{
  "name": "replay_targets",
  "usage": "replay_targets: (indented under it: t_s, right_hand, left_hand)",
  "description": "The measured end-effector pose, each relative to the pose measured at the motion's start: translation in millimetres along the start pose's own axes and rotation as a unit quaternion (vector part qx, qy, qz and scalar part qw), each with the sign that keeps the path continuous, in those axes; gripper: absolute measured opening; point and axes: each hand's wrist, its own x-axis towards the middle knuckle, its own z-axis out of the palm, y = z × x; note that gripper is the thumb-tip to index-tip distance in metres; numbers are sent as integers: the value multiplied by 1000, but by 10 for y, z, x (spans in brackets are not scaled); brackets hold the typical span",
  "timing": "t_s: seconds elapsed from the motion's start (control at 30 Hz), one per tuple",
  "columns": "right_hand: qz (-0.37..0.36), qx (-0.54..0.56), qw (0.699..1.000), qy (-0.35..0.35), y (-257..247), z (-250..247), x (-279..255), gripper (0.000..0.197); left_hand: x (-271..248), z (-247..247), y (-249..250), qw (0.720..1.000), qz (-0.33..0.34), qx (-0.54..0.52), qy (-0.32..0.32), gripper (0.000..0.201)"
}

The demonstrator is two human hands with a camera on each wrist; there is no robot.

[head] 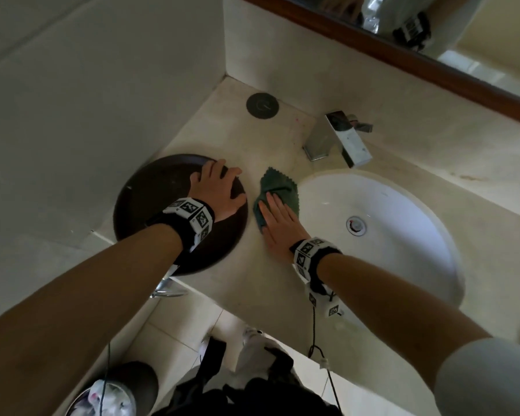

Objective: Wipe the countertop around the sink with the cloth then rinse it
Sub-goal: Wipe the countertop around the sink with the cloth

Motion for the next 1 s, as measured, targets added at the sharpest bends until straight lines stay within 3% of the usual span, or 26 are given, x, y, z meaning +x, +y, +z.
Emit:
replay_targets:
  t_s: [0.23, 0.4, 0.53, 0.7, 0.83, 1.0]
  right_hand:
    - [-23, 6, 999, -22, -233, 242, -595, 57]
    - [-8, 40, 999, -20, -327, 385, -1067, 81]
    - [35, 66, 997, -15, -346, 490, -1351, 51]
    - [94, 109, 990, 2, -440, 351, -1478, 45]
    - [191, 186, 963, 33, -494, 180, -1435, 41]
    - [241, 257, 930, 104, -505, -32, -1434, 35]
  left_hand:
    - [-437, 124, 85, 999, 32, 14, -4, 61]
    - [-689, 184, 74, 998, 50, 29, 2, 62]
    - [-832, 215, 74, 997, 65, 34, -1, 62]
    - [-944, 166, 35, 997, 69, 36, 10, 62]
    - [-961, 138, -16, 997, 69, 30, 13, 62]
    - [-941, 108, 25, 996, 86, 18, 7, 62]
